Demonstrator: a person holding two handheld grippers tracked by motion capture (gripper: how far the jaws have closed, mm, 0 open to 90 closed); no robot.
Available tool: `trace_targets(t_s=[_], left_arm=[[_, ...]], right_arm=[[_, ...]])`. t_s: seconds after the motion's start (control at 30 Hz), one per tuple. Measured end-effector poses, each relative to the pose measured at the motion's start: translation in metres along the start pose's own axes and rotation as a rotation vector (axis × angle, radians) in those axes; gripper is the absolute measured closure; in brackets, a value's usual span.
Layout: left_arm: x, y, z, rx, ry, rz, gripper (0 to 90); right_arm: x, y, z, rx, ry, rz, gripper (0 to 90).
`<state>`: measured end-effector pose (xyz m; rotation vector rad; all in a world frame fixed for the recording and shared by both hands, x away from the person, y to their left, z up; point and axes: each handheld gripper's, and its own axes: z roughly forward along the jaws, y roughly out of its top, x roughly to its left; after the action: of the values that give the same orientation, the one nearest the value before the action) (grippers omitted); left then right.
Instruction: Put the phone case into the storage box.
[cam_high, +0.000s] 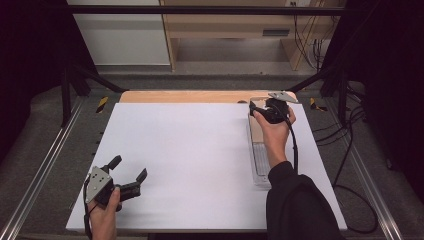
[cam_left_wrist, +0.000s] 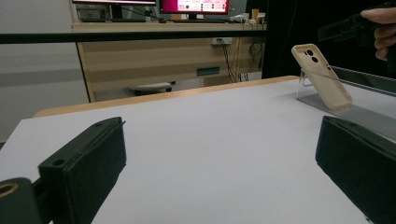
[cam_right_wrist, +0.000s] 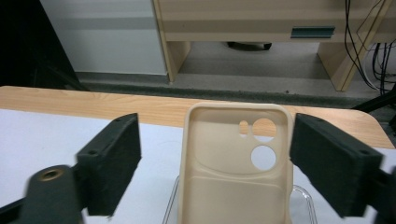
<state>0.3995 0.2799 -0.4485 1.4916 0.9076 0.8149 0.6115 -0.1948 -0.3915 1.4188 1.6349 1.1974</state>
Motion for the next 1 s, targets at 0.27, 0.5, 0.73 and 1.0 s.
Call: trace_targets(t_s=[0.27, 0.5, 0.73, 1.0], left_arm=[[-0.002, 0.000, 0.001, 0.005, -0.001, 0.007, 1.5], [0.000, 0.000, 0.000, 0.005, 0.003, 0.009, 1.5], [0.000, 0.001, -0.002, -0.001, 0.007, 0.017, 1.5], [0.004, 0.000, -0.004, -0.003, 0.013, 0.016, 1.5]], right_arm=[[-0.002, 0.003, -0.005, -0.012, 0.027, -0.003, 5.9], [-0.003, 0.006, -0.012, -0.019, 0.052, -0.003, 5.4], [-0.007, 0.009, -0.017, -0.024, 0.071, -0.003, 5.5], [-0.009, 0.010, -0.021, -0.011, 0.083, -0.014, 5.7]])
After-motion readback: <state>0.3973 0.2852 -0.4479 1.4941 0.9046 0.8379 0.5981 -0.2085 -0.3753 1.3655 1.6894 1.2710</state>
